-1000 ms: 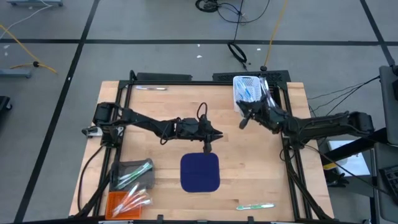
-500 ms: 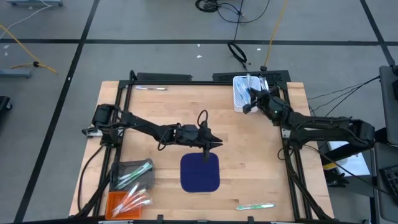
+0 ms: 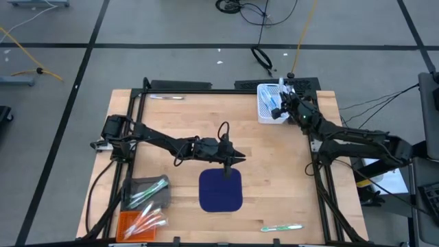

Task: Pick & Place Toothbrushes
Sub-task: Put the blue toothbrush into the white bin, then put the green toothbrush into the black bin

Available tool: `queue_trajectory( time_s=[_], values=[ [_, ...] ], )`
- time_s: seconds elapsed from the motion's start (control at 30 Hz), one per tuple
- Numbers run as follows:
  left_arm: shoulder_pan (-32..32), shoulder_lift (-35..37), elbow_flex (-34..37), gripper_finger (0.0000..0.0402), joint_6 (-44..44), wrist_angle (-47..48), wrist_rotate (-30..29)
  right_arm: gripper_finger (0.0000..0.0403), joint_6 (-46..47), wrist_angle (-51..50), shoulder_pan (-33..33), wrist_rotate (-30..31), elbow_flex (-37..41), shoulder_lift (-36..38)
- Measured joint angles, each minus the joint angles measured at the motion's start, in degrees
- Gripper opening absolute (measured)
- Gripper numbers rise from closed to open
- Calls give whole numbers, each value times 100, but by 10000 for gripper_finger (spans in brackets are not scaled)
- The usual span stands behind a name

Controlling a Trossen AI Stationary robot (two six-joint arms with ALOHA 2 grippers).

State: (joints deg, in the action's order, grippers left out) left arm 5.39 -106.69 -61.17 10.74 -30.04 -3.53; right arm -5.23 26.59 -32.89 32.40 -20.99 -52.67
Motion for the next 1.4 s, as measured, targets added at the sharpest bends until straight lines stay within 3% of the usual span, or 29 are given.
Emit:
queue_trajectory(
  time_s=[0.23,0.53,0.83,1.13,1.4],
  values=[
    [-2,0,0,67,0,2,-4,17,96,0,-210,-269,0,-152],
    [-2,0,0,67,0,2,-4,99,367,7,-396,-269,0,-616],
    [0,0,0,67,0,14,-3,148,409,10,-394,-322,0,-727],
    [0,0,0,67,0,179,-4,154,331,-152,116,-2080,0,-287],
    [0,0,0,67,0,210,-5,147,424,-1339,1400,-3551,1,365]
  ],
)
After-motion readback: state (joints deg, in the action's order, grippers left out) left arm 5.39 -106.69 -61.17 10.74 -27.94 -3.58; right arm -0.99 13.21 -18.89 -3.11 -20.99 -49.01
